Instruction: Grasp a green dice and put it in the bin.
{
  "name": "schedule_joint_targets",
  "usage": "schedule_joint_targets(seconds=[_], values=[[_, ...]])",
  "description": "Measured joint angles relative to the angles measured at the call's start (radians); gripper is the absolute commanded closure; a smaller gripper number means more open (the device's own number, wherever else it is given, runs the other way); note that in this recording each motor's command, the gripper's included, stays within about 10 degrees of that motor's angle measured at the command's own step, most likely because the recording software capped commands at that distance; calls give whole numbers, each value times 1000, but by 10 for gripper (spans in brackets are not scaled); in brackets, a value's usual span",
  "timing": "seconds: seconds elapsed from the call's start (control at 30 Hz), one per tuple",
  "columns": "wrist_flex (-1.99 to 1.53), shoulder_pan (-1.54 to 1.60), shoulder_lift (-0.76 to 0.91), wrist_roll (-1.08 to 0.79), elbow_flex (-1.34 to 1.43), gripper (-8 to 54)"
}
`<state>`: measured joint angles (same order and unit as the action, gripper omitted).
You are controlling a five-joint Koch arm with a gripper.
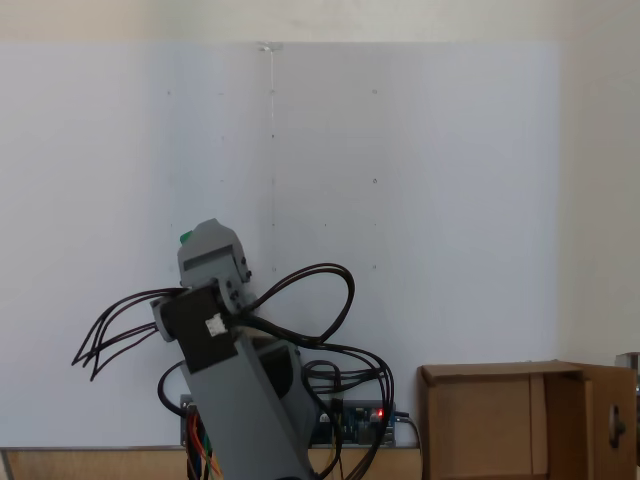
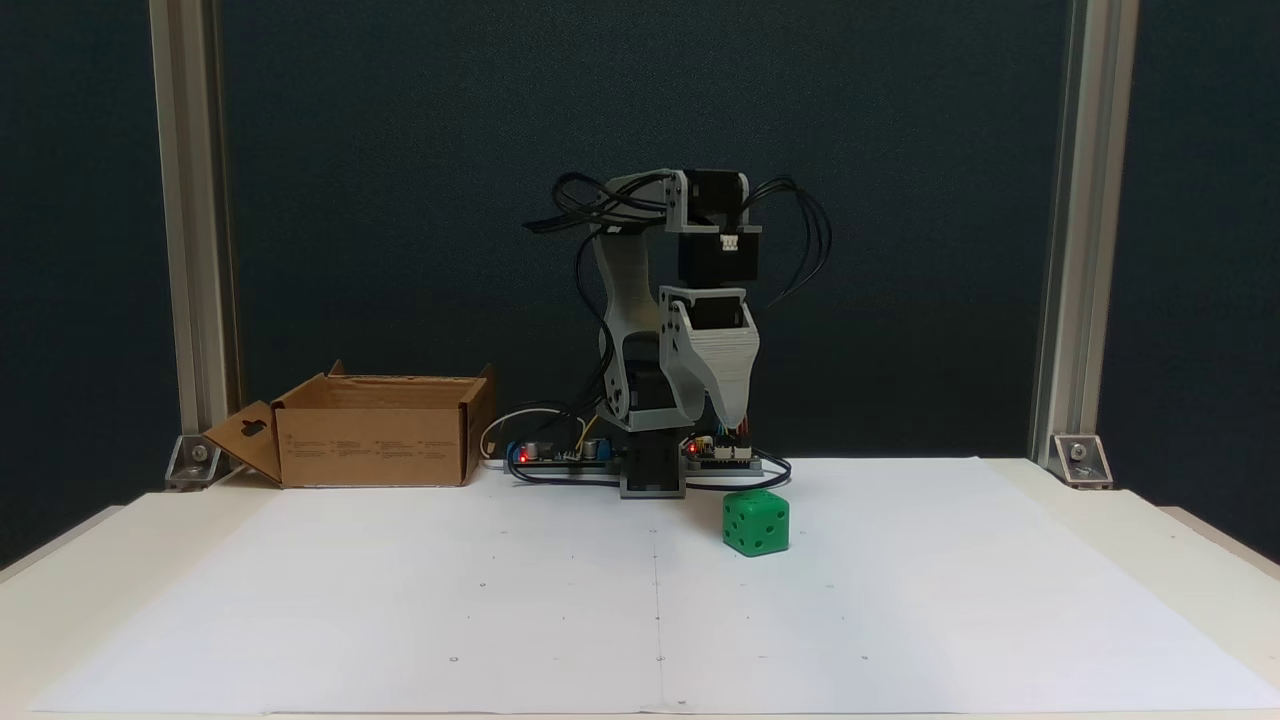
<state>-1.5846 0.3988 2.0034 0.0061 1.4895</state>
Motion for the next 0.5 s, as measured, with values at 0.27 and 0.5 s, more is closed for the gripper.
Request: schedule_joint_targets(seconds=[0.27, 0.5], values=[[164, 5, 0, 0, 58, 17], [279, 61, 2, 0, 60, 25]])
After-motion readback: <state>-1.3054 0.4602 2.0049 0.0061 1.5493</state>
